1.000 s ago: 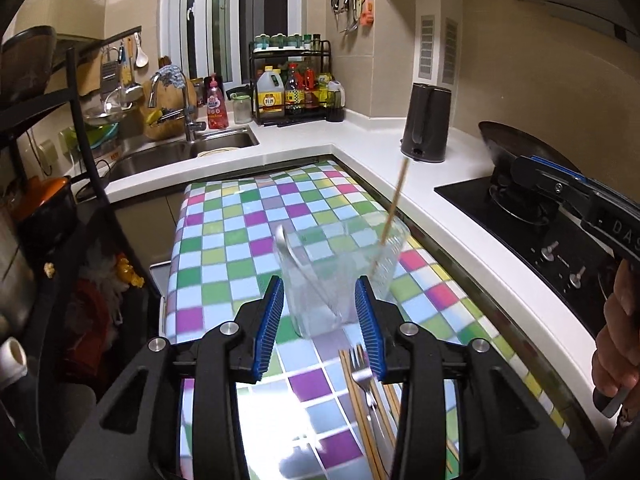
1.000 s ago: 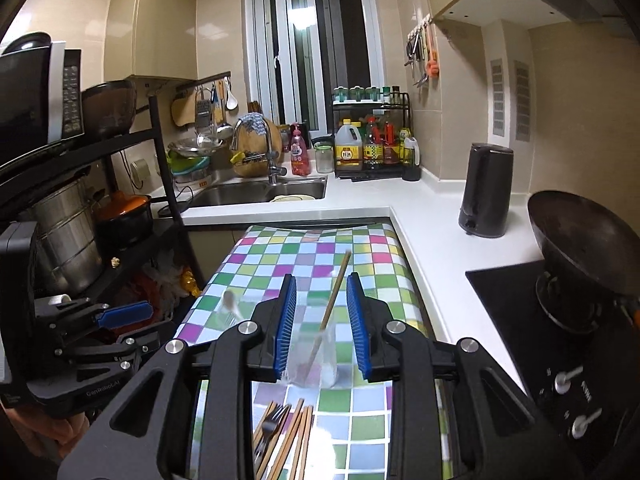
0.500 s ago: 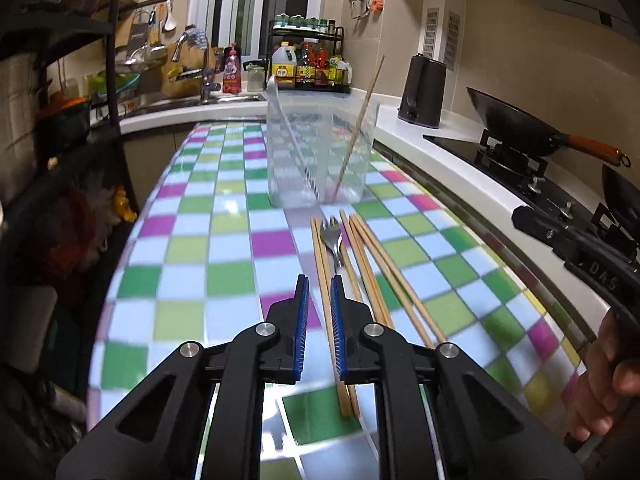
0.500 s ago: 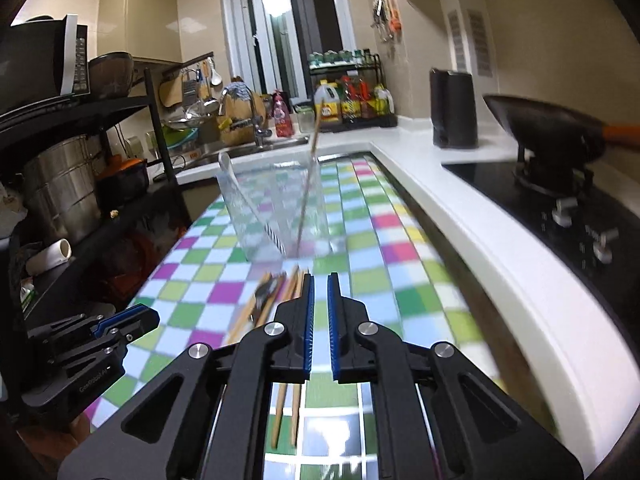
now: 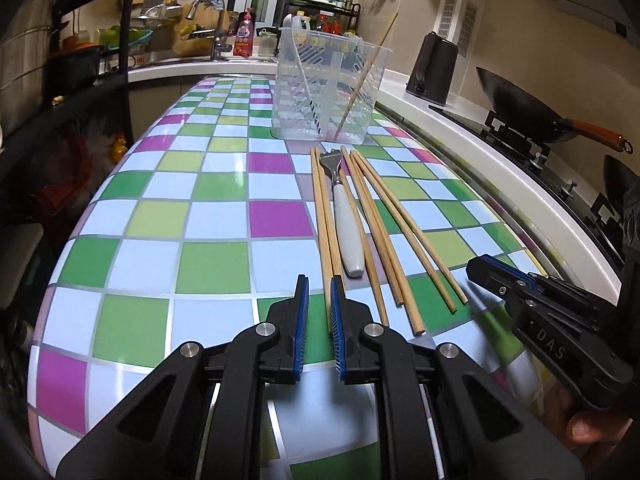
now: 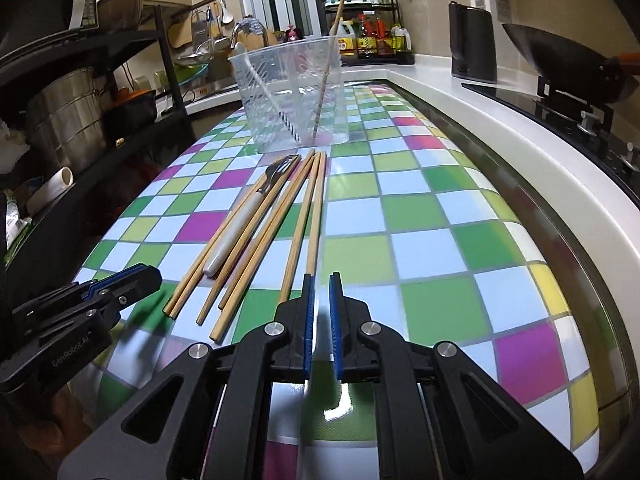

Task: Organize utensils
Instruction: 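Grasp another wooden chopstick with the left tool while the right tool grasps another chopstick, then lift and carry the chopstick with the left tool while the right tool carries its chopstick to the container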

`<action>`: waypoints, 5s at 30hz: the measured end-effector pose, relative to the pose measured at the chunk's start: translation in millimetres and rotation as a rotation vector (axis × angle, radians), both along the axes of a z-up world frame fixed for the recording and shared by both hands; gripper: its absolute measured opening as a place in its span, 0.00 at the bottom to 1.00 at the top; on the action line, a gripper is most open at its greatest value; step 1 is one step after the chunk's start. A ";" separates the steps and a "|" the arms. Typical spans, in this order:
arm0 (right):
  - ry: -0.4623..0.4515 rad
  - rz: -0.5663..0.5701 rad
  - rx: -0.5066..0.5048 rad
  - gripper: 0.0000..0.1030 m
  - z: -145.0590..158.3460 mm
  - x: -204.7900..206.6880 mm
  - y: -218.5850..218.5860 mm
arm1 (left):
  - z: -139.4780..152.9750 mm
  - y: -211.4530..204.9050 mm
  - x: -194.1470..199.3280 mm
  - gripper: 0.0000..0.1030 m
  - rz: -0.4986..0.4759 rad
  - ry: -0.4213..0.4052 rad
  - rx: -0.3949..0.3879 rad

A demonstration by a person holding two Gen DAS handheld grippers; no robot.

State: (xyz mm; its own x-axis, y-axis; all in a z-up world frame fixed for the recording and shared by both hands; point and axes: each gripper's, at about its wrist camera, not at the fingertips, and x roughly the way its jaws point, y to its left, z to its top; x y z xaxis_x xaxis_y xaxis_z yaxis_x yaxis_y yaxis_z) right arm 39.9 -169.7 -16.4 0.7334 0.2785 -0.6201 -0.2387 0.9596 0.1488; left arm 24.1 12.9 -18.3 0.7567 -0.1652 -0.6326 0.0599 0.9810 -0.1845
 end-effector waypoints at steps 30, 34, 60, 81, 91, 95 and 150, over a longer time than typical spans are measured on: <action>0.028 -0.071 -0.081 0.04 -11.5 -1.4 -1.0 | -8.2 2.1 -11.3 0.06 0.108 0.025 0.111; 0.035 -0.102 -0.078 0.04 -11.7 -3.1 -9.0 | -7.4 6.5 -14.6 0.06 0.114 0.032 0.114; 0.044 -0.079 -0.083 0.06 -10.9 5.3 -5.3 | -8.9 1.1 -10.7 0.07 0.109 0.012 0.120; 0.073 -0.076 -0.070 0.04 -5.9 7.8 -7.3 | -6.2 3.4 -7.6 0.06 0.101 0.025 0.097; 0.019 -0.081 -0.051 0.04 16.9 -5.8 -10.5 | 15.6 4.0 -20.8 0.06 0.097 -0.046 0.110; -0.037 -0.085 -0.062 0.04 33.3 -11.5 -10.3 | 30.9 4.4 -27.7 0.06 0.091 -0.106 0.125; -0.169 0.031 -0.044 0.04 217.1 87.0 -7.0 | 207.6 25.7 86.4 0.06 -0.021 -0.193 0.017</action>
